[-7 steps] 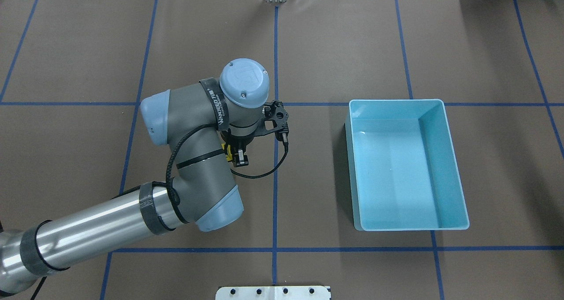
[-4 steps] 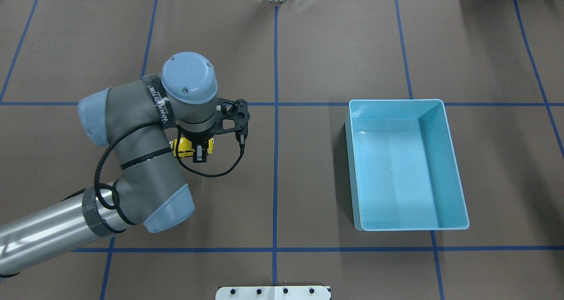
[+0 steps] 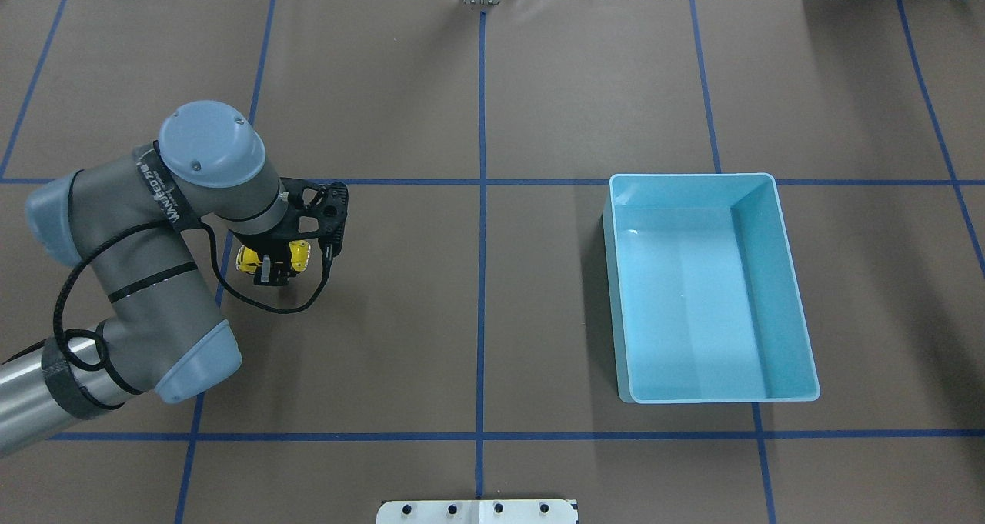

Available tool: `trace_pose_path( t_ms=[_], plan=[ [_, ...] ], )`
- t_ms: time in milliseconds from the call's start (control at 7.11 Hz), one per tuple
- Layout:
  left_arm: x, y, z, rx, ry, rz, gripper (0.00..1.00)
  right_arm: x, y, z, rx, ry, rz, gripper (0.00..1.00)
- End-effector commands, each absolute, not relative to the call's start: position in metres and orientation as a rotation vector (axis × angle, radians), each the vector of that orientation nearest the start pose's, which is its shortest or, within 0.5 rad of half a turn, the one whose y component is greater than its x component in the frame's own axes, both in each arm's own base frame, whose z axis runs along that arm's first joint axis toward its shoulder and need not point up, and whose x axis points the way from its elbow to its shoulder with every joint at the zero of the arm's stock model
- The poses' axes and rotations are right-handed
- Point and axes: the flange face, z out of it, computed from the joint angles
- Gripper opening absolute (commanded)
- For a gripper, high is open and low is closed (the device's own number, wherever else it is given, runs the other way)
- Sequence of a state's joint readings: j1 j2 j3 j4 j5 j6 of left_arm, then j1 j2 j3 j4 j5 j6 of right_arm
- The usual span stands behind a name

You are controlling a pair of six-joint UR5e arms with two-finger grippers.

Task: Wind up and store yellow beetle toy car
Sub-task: 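Drag the car backward along the table with the left gripper to wind it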

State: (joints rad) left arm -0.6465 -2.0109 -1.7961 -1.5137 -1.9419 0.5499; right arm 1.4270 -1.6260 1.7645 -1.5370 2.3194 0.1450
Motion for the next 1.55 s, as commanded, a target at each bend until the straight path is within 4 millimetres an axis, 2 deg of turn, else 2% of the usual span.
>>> trace_pose_path(
  t_ms=[0,563,1407],
  plan=[
    [0.435,-0.452,0.339,0.594,0.525,1.52,0.04,-0.004,-0.48,0.588,0.054,-0.763,-0.063,1.0],
    [0.44,-0.455,0.368,0.667,0.534,1.528,0.04,-0.007,-0.481,0.587,0.052,-0.761,-0.069,1.0],
    [0.442,-0.454,0.372,0.674,0.568,1.534,0.02,-0.008,-0.48,0.587,0.052,-0.761,-0.072,1.0]
  ],
)
